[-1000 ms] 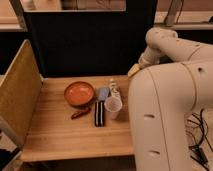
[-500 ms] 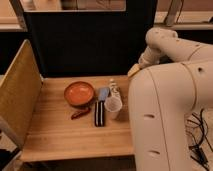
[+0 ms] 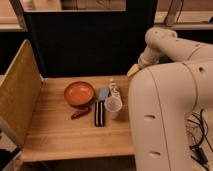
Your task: Place the ceramic cup in the ceramic bowl
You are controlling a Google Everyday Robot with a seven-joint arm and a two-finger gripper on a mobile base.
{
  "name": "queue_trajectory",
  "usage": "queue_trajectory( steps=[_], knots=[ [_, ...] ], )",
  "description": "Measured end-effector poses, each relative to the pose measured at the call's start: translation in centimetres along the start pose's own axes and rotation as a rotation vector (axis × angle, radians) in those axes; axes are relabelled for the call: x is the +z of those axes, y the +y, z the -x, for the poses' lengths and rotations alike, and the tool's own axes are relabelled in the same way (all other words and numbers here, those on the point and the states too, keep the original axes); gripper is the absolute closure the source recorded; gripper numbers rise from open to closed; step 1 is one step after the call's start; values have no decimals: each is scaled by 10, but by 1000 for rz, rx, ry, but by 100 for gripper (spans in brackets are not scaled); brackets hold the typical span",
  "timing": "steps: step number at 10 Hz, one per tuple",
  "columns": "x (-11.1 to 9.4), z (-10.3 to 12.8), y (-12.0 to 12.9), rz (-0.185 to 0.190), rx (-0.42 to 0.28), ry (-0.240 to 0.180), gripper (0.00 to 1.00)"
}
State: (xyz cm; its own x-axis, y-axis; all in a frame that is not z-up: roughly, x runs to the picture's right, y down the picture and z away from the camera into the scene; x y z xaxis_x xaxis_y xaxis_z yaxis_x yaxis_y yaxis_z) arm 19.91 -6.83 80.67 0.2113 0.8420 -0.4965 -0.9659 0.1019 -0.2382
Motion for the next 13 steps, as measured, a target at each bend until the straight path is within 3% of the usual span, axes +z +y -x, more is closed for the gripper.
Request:
queue_trajectory(
  steps=[2,4,5,8,12,13],
  knots=[
    [-10,-9,34,0,-125,-1,20],
    [-19,-34,66,-37,-270,-13,20],
    [-19,-46,76,-53,-305,-19,20],
    [-11,-72,97,-72,-356,-22,20],
    [-1,-73,102,-76,-380,-13,20],
    [16,-73,116,-60,-418,7,20]
  ],
)
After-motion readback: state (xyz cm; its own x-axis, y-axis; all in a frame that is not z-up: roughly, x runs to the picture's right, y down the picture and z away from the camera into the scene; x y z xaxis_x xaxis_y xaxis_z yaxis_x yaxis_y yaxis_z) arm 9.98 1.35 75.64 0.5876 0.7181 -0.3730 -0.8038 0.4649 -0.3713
